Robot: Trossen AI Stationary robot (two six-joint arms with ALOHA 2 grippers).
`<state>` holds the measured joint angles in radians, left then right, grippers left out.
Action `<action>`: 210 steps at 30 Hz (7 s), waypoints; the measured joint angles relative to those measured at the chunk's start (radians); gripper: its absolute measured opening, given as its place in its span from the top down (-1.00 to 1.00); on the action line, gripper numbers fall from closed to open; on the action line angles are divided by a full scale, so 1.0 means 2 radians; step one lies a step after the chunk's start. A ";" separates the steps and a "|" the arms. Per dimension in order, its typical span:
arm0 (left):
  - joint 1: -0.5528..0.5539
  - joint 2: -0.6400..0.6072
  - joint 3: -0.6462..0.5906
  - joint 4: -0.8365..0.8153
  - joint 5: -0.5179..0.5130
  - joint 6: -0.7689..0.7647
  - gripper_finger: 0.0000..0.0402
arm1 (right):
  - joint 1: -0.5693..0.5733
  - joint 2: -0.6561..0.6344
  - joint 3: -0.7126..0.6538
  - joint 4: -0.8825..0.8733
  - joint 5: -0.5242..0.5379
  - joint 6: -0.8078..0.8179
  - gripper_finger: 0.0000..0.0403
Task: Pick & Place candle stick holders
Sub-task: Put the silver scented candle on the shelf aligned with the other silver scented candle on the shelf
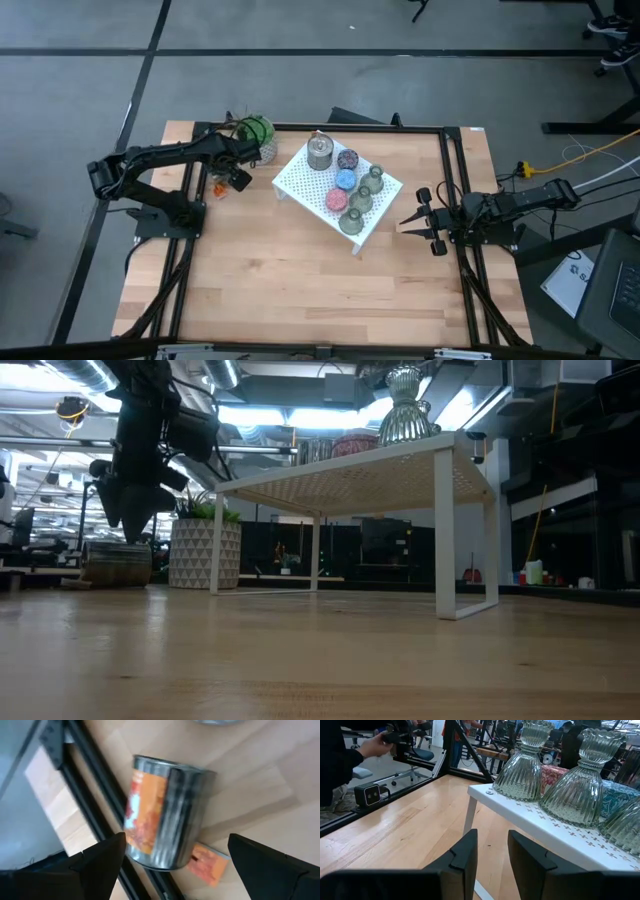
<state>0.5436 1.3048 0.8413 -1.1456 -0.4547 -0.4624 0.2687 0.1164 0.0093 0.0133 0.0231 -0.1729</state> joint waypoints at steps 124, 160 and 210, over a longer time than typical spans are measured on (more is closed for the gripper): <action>-0.512 0.056 -0.047 0.113 0.131 -0.773 -0.78 | 0.000 0.000 0.000 0.000 0.000 0.000 0.44; -0.607 0.123 0.046 0.081 0.601 -0.769 -0.83 | 0.000 0.000 0.000 0.000 0.000 0.000 0.44; -0.570 0.206 0.046 0.177 0.651 -0.652 -0.99 | 0.000 0.000 0.000 0.000 0.000 0.000 0.44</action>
<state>-0.5972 1.7168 0.9342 -0.7907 0.8480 -1.7655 0.2687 0.1162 0.0094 0.0132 0.0231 -0.1730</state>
